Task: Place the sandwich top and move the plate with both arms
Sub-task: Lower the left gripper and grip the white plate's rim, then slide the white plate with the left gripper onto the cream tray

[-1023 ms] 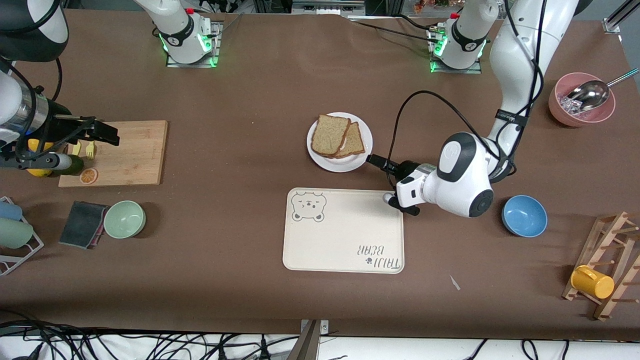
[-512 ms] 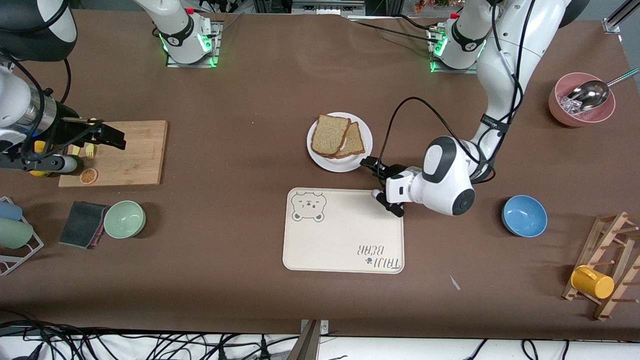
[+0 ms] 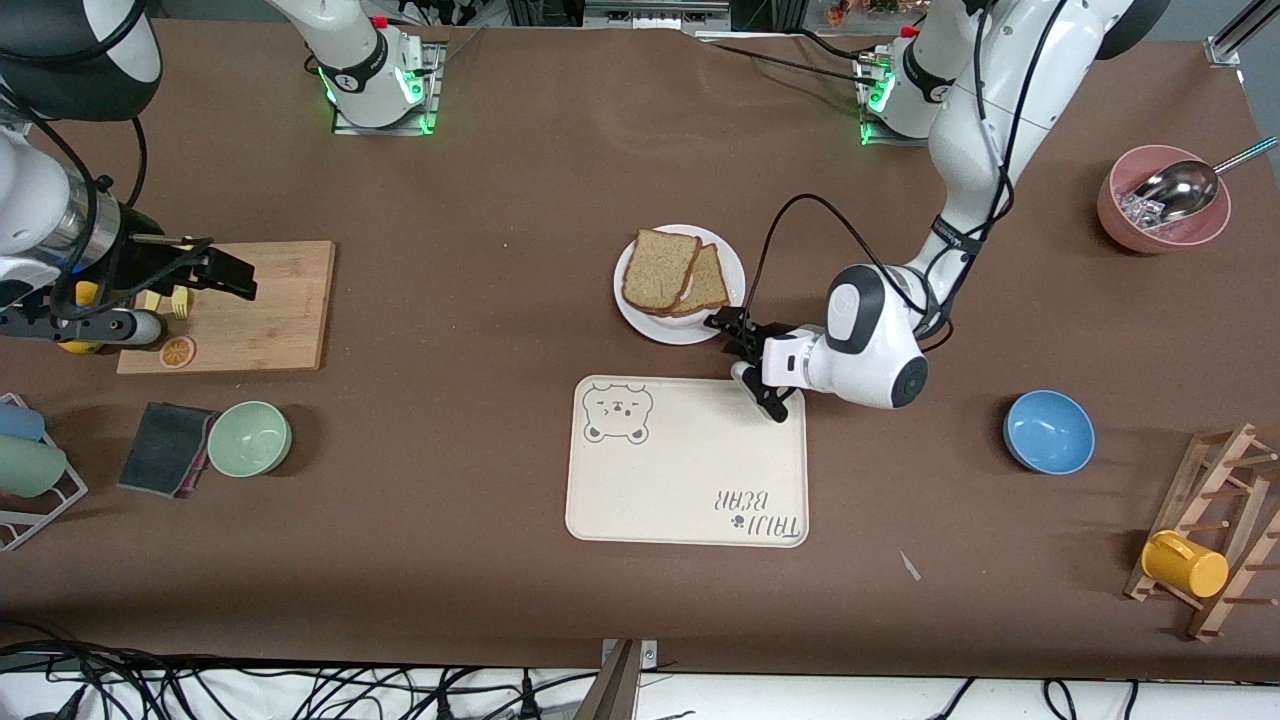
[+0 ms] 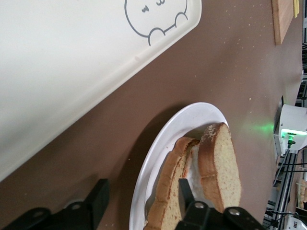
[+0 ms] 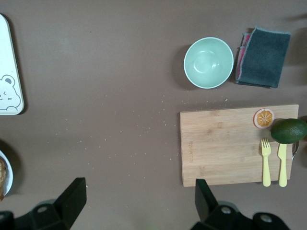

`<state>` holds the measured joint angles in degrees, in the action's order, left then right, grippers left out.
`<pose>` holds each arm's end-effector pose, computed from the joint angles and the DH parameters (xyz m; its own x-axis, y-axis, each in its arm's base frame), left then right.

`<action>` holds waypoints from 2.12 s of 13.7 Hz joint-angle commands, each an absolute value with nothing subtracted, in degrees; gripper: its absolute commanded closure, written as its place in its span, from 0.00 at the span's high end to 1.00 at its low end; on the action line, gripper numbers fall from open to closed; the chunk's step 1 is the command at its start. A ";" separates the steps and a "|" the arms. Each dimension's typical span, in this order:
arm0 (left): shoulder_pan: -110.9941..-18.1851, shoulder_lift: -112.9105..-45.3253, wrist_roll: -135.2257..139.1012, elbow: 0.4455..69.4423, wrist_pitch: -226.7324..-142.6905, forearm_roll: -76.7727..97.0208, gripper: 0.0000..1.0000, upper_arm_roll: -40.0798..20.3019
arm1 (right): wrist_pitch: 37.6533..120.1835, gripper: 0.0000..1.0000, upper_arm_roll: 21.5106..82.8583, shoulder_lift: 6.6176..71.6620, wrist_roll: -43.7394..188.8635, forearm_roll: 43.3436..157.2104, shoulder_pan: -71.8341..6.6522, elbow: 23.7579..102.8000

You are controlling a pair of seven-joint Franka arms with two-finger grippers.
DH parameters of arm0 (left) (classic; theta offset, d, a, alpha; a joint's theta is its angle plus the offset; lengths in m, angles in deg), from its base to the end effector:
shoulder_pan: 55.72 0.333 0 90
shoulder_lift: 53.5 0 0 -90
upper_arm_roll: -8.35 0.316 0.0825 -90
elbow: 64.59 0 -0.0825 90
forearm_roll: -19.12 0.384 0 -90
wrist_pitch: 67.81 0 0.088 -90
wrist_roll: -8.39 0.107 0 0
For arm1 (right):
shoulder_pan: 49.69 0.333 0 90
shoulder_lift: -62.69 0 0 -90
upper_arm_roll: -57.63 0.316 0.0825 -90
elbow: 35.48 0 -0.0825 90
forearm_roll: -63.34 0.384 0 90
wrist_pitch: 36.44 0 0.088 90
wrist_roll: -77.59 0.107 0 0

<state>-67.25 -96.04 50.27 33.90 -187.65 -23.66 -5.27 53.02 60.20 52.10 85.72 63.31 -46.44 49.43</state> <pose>0.5684 -0.2925 0.1567 0.8134 -0.5816 0.0062 -0.4026 -0.5553 0.7277 0.6026 0.0590 0.5582 0.9936 -0.0408 -0.1051 -0.0402 -0.9992 0.0072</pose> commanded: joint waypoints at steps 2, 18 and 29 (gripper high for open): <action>-69.25 -95.24 52.95 36.56 -192.52 -25.80 0.59 -5.19 | 53.39 1.00 60.18 53.11 86.21 63.70 -46.35 50.04; -66.70 -93.75 60.86 36.84 -188.59 -34.14 0.00 -5.19 | 53.30 1.00 60.09 53.55 85.86 64.05 -46.35 49.86; -61.25 -98.13 50.94 22.27 -180.93 -40.56 0.00 -4.75 | 53.91 1.00 59.74 53.29 85.50 63.26 -46.44 50.04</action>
<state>-61.05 -95.21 53.46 26.64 -182.60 -38.54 -4.79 53.18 59.78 53.05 85.85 63.29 -46.48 49.42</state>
